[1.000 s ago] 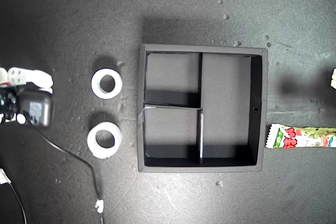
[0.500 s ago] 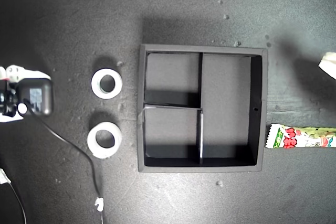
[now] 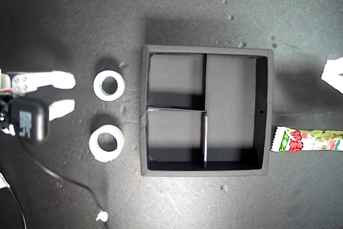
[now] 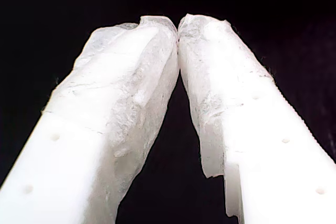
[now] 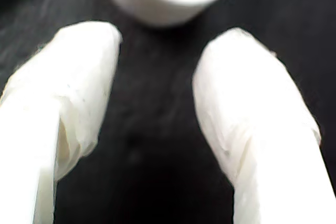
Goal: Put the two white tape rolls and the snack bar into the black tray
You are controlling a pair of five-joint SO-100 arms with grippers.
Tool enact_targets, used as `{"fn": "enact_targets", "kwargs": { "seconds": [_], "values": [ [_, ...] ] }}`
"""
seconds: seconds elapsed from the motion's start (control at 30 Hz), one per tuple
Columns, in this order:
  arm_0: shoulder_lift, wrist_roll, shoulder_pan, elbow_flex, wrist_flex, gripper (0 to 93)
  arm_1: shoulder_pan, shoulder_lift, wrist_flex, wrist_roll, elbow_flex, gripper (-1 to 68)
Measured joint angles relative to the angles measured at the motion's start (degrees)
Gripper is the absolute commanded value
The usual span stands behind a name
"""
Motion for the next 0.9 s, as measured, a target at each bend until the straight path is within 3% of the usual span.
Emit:
{"fn": "enact_targets", "kwargs": {
  "seconds": [0.2,0.33,0.47,0.73,0.9],
  "values": [
    [-0.2,13.2,-2.6,-7.6,-0.4,14.4,-1.1,0.0,0.4,-0.4,-1.1,3.5],
    [-9.5,20.1,-2.7,-16.8,-1.7,13.7,1.6,-0.1,10.4,1.2,-8.2,10.3],
    [-31.0,25.8,0.0,-31.3,-2.2,13.7,2.1,-0.3,15.6,1.3,-18.4,10.8],
    [-63.3,27.0,4.2,-49.2,1.3,14.2,-6.0,-0.4,13.9,1.3,-22.2,15.6],
    [-73.2,23.5,6.1,-52.0,2.2,14.3,-9.6,-0.4,13.4,1.2,-23.8,15.3]
  ]
}}
